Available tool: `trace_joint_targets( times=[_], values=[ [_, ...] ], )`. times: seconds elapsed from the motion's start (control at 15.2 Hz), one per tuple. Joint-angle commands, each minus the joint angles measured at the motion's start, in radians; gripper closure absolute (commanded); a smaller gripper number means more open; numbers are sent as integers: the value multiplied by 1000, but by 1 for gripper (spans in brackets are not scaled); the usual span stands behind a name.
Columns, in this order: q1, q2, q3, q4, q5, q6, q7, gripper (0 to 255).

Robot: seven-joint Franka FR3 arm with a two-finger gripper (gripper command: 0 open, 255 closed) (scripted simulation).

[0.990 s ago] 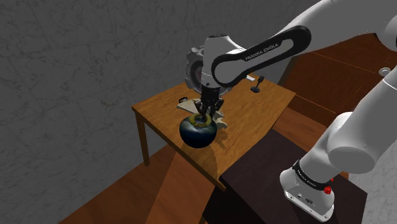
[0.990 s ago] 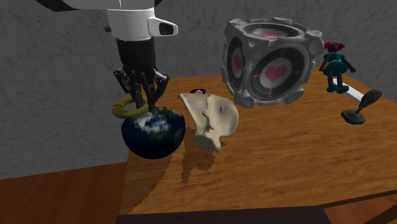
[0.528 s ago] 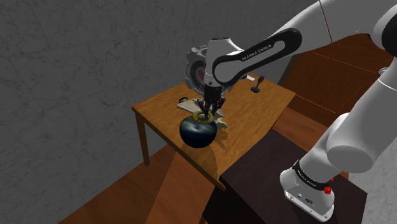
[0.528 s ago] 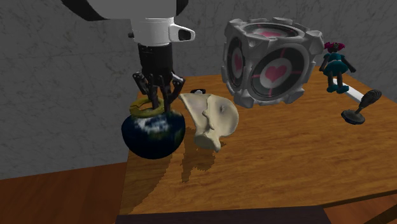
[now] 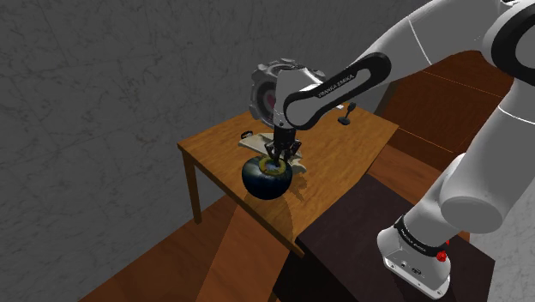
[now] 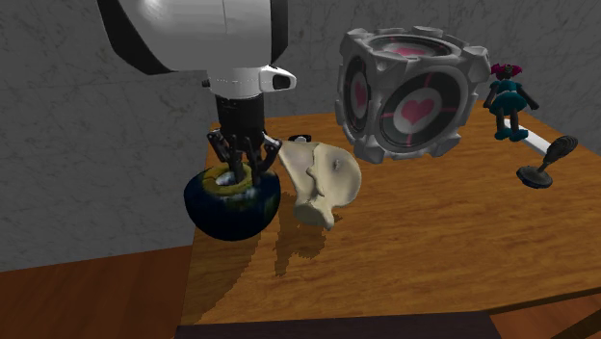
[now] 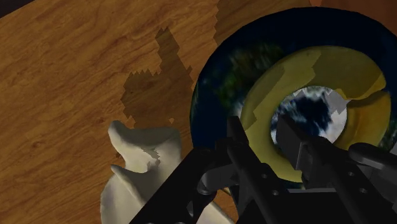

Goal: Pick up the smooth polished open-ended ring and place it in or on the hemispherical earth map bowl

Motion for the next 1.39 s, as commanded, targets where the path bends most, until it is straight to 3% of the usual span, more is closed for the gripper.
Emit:
trace_joint_targets(
  times=[0.0,0.53,0.59,0.92,1.19,1.32],
  values=[
    [1,22,0,-2,-4,25,2,255],
    [1,27,-1,-3,-4,30,2,255],
    [1,27,-1,-3,-4,30,2,0],
    [1,27,-1,-3,-4,30,2,0],
    [-5,-53,-2,46,5,-98,-6,0],
    [-5,-53,-2,46,5,-98,-6,0]
  ],
)
